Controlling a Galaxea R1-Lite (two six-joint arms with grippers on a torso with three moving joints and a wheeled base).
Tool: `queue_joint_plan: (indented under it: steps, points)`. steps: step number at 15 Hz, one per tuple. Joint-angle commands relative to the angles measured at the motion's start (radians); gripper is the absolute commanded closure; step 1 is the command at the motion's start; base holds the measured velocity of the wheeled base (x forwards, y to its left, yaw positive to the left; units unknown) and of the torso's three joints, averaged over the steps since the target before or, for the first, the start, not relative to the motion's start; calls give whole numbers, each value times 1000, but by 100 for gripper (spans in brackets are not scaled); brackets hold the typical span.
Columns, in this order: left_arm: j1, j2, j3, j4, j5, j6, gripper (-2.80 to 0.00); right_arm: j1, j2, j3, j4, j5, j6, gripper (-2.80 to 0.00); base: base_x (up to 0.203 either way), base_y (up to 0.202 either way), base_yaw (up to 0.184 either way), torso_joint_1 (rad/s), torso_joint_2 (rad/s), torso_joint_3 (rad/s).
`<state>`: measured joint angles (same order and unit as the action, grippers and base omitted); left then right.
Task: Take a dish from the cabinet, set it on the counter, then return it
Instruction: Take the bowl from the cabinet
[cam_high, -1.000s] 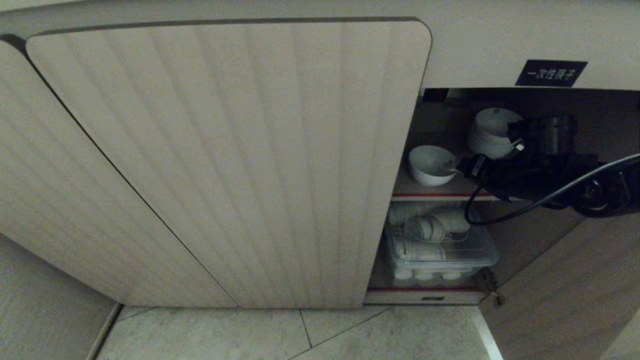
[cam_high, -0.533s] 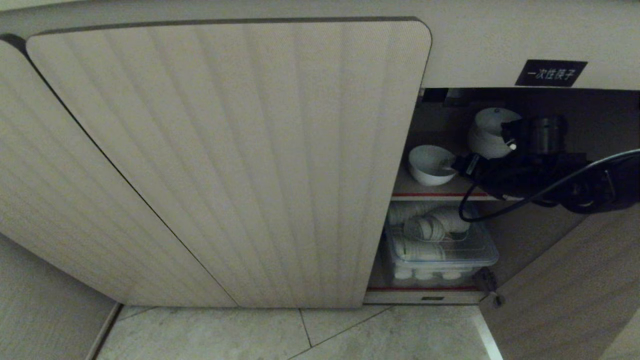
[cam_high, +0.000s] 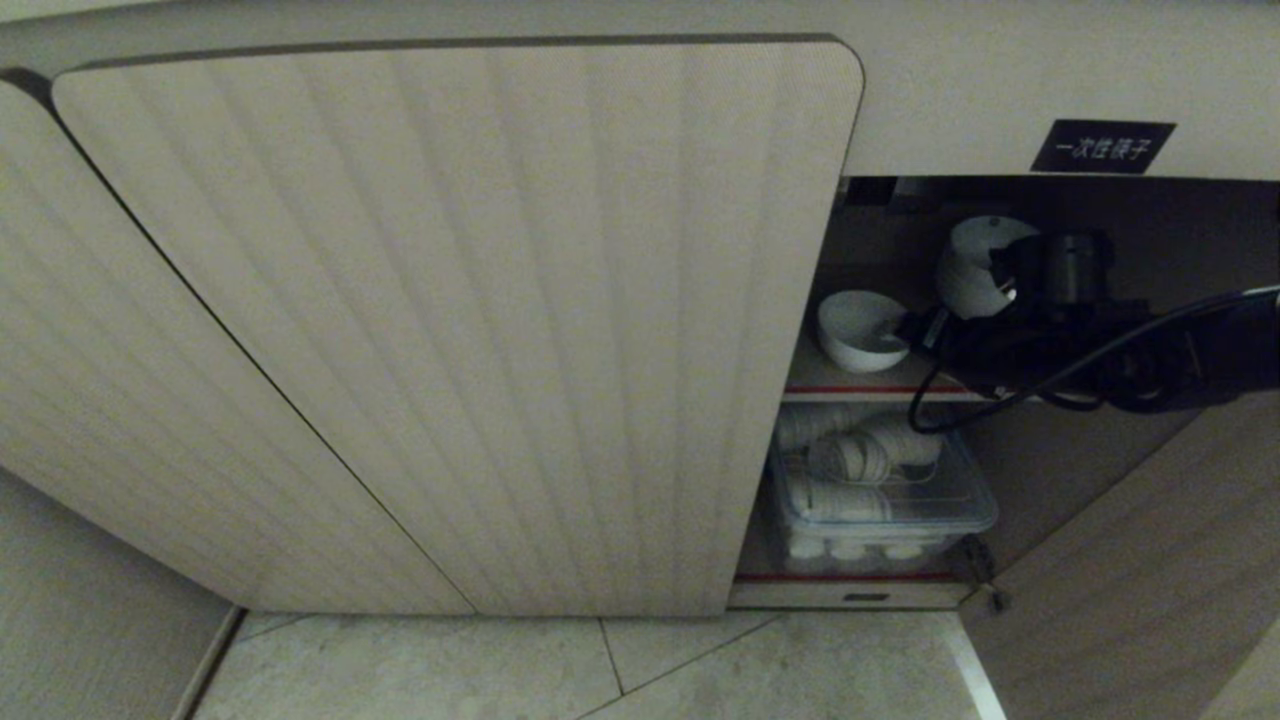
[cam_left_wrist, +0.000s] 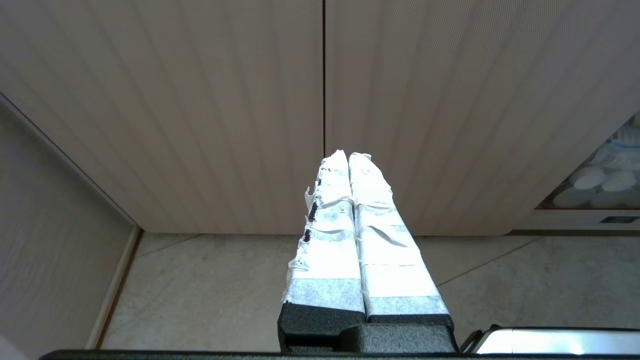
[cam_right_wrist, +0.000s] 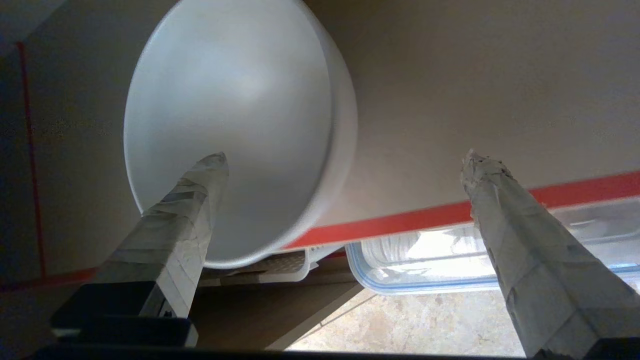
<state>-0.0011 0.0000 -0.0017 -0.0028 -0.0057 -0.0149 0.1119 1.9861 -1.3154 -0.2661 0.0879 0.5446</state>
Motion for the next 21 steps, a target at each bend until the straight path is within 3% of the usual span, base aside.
queue_joint_plan:
  steps: [1,13,21]
  points:
    - [1,0,0,0,1,0,0,0,25,-52,32,1,3,-280,0,0,0,0,0,0]
    - [0,0,0,0,0,0,0,0,88,-182,120,3,-1,-280,0,0,0,0,0,0]
    - [0,0,0,0,1,0,0,2,106,-192,119,3,-2,-280,0,0,0,0,0,0]
